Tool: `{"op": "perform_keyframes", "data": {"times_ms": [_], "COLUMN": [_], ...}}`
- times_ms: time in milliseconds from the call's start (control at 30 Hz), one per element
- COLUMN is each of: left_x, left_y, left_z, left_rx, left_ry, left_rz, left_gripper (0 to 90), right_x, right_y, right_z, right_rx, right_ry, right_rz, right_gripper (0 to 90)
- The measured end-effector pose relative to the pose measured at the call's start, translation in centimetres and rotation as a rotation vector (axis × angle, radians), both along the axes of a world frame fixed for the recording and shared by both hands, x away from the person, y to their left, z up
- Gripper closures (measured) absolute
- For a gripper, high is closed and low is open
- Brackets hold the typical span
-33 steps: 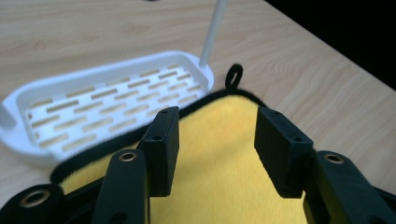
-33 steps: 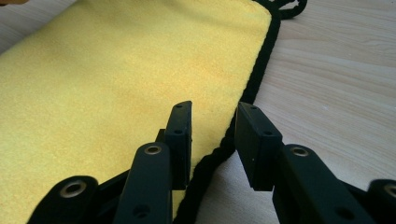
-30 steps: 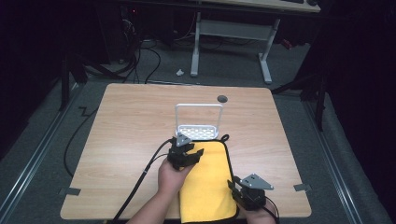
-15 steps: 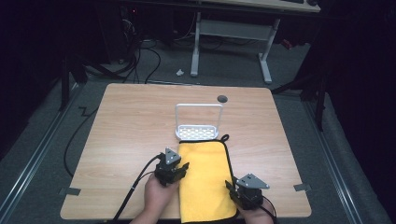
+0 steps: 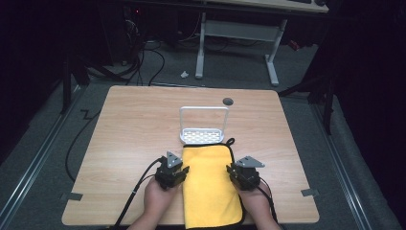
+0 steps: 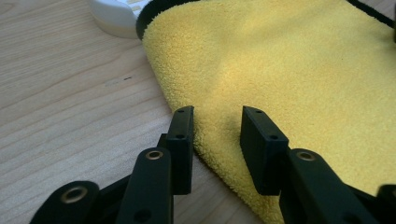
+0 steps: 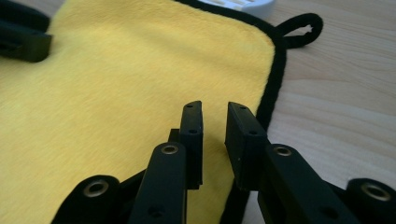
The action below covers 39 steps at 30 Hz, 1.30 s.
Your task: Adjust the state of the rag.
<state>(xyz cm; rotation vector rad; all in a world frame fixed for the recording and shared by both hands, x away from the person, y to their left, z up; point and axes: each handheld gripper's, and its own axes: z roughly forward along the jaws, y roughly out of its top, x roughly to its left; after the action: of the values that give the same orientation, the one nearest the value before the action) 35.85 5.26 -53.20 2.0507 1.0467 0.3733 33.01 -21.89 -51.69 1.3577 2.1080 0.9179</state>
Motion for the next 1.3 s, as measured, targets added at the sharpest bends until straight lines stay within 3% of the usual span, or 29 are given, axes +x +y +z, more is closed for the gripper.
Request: {"op": "perform_keyframes", "data": {"times_ms": [167,367,833,1167,1300], "left_x": [0.1,0.1,-1.6,-3.7,-3.0], "left_y": [0.1,0.6,3.7,5.1,5.4], "left_z": [0.0,0.2,0.4,0.4,0.6], "left_rx": [0.002,0.022,0.045,0.031,-0.001], "left_ry": [-0.001,0.012,0.011,0.029,0.036], "left_rz": [-0.017,-0.037,-0.075,-0.107,-0.081], "left_gripper": [66.6,67.7,68.0,67.7,61.2], "right_x": [0.8,0.4,-1.9,-4.5,-4.8], "right_y": [0.0,0.5,3.1,3.9,3.8], "right_z": [-0.4,-0.5,-0.6,-0.6,-1.0], "right_rx": [-0.027,-0.034,-0.054,-0.07,-0.049], "right_ry": [0.028,0.042,0.032,0.028,-0.002], "right_rz": [0.005,0.022,0.115,0.179,0.169], "right_gripper": [77.4,75.9,76.0,75.6,75.5]}}
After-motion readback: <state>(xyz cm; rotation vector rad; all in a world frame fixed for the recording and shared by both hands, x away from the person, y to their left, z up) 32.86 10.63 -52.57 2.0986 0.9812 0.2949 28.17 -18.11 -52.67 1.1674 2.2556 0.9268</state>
